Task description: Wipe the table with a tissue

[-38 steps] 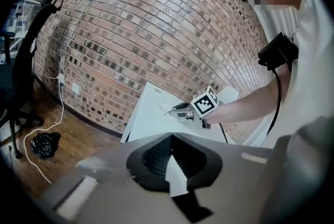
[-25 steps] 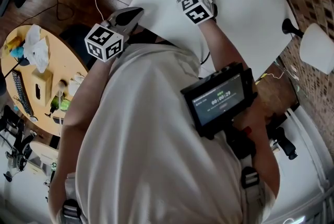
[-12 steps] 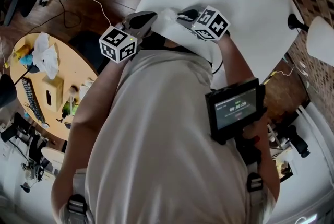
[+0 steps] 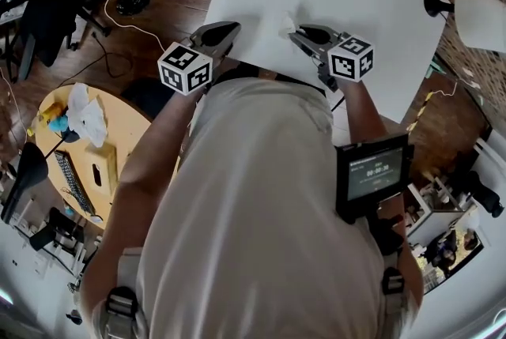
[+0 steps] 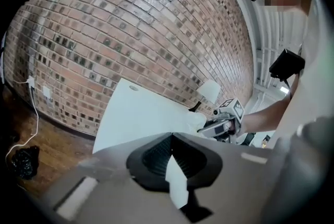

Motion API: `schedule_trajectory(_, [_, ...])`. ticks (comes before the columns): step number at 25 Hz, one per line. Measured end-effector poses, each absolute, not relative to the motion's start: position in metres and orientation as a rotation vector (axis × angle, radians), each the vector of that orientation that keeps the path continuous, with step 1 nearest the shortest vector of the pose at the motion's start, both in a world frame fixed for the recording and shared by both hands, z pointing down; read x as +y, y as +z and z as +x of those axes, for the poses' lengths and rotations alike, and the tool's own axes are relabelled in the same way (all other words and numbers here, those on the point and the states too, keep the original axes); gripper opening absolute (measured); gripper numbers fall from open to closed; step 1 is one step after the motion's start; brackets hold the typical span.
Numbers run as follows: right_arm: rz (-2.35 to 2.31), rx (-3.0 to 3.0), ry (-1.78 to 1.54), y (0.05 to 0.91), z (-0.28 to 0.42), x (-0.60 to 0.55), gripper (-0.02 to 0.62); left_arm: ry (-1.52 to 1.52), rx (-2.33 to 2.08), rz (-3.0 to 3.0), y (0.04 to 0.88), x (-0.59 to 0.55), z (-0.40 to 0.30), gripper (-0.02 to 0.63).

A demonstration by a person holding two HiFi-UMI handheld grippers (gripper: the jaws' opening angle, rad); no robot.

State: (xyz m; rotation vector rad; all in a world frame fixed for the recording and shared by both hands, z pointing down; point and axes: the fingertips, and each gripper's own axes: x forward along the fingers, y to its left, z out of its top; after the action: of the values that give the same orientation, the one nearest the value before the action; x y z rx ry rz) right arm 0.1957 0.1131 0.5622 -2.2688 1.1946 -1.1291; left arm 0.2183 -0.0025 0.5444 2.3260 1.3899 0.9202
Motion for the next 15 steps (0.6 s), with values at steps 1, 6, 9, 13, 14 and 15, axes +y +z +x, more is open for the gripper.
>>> schedule_trajectory(1, [-2.283, 1.135, -1.097, 0.558, 0.196, 0.125, 0.052, 0.920, 1.395, 2.327, 0.543, 0.001, 0.217, 0.006])
schedule_trajectory(6, [-2.368, 0.937, -0.928, 0.538, 0.196, 0.180, 0.054, 0.904, 1.445, 2.349, 0.532, 0.024, 0.214, 0.006])
schedule_trajectory(9, [-2.427, 0.859, -0.812, 0.521, 0.184, 0.202, 0.054, 0.908, 1.496, 2.349, 0.530, 0.039, 0.202, 0.006])
schedule_trajectory(13, [-2.494, 0.783, -0.691, 0.488, 0.149, 0.237, 0.054, 0.901, 1.580, 2.331, 0.513, 0.081, 0.177, 0.006])
schedule_trajectory(14, [-2.512, 0.791, -0.670, 0.479, 0.143, 0.245, 0.054, 0.891, 1.602, 2.331, 0.507, 0.095, 0.173, 0.006])
schedule_trajectory(15, [-2.530, 0.805, -0.652, 0.471, 0.139, 0.250, 0.054, 0.879, 1.619, 2.331, 0.503, 0.108, 0.171, 0.006])
